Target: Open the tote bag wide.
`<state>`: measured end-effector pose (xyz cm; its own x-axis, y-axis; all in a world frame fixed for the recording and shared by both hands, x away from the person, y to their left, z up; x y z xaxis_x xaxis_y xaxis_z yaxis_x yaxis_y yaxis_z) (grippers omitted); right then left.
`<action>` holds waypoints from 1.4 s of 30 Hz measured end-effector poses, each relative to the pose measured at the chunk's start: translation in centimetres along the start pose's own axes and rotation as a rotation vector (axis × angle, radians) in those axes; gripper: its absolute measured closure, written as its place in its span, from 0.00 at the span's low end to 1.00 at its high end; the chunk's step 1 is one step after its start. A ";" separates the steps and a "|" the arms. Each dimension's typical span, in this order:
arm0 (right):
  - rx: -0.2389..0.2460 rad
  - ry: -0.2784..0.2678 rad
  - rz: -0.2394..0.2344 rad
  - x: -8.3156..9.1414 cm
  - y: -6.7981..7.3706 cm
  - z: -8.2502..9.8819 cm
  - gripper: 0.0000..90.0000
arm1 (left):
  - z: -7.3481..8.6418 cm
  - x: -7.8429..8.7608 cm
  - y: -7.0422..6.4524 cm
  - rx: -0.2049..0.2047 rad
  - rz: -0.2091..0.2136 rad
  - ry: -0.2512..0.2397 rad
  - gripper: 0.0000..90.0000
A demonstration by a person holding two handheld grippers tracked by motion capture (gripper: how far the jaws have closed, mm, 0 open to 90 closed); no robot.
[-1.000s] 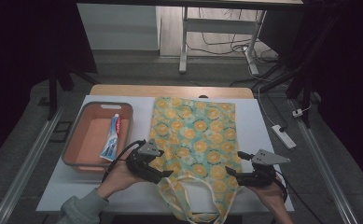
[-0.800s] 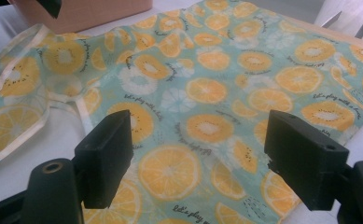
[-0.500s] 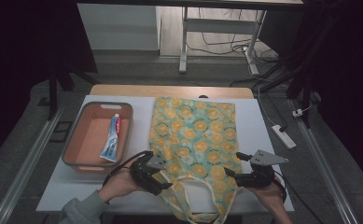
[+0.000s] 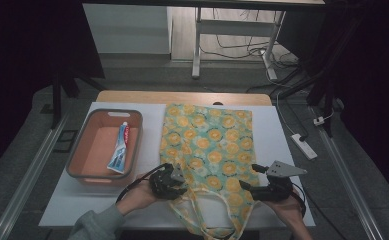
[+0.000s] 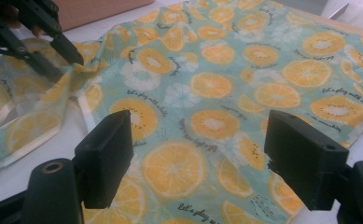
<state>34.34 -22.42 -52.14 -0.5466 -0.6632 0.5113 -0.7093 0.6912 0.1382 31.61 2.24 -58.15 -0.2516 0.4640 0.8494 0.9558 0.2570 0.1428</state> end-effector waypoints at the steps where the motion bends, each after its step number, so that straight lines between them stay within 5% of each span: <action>1: 0.000 0.000 0.000 0.0 0.0 0.0 0.26 | 0.1 -0.1 0.0 0.003 0.001 0.000 0.81; 3: 0.004 0.003 -0.002 -0.1 0.1 0.0 0.26 | 0.1 -0.1 0.0 0.003 0.006 -0.001 0.94; 7: 0.004 0.011 -0.007 -0.1 0.3 0.1 0.26 | 0.0 0.2 -0.1 -0.004 0.011 -0.026 0.97; 12: 0.021 0.035 -0.027 -0.1 1.3 0.0 0.26 | -0.5 2.4 -0.3 0.026 0.042 -0.137 0.98; 16: 0.056 0.077 -0.078 -0.4 3.7 0.1 0.26 | -0.6 4.1 -0.2 0.048 0.035 -0.201 0.98; 22: 0.116 0.182 -0.203 -1.3 9.1 1.2 0.27 | -0.4 6.2 0.4 0.117 0.042 -0.299 0.98; 27: 0.152 0.259 -0.276 -2.2 12.7 2.6 0.27 | 0.1 7.2 1.1 0.142 0.026 -0.315 0.98; 36: 0.202 0.386 -0.299 -4.2 15.3 5.7 0.34 | 0.6 8.0 1.9 0.178 0.017 -0.340 0.98; 38: 0.216 0.393 -0.296 -4.4 15.5 5.9 0.38 | 0.7 8.0 1.9 0.181 0.015 -0.338 0.98; 42: 0.261 0.406 -0.243 -4.5 15.0 6.1 0.73 | 0.8 8.2 2.1 0.188 0.013 -0.343 0.98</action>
<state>23.44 -10.87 -57.55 -0.1732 -0.5949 0.7849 -0.9092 0.4030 0.1049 31.42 7.25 -51.29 -0.3061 0.7169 0.6265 0.9229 0.3848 0.0106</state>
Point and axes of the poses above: each handheld gripper's, and its own axes: x roughly backward along the jaws, z roughly out of its underside, y roughly to its left, the point moved 9 cm from there along -x, roughly forward along the jaws, and after that the axes turned 11 degrees about -x, right-handed, at the moved point
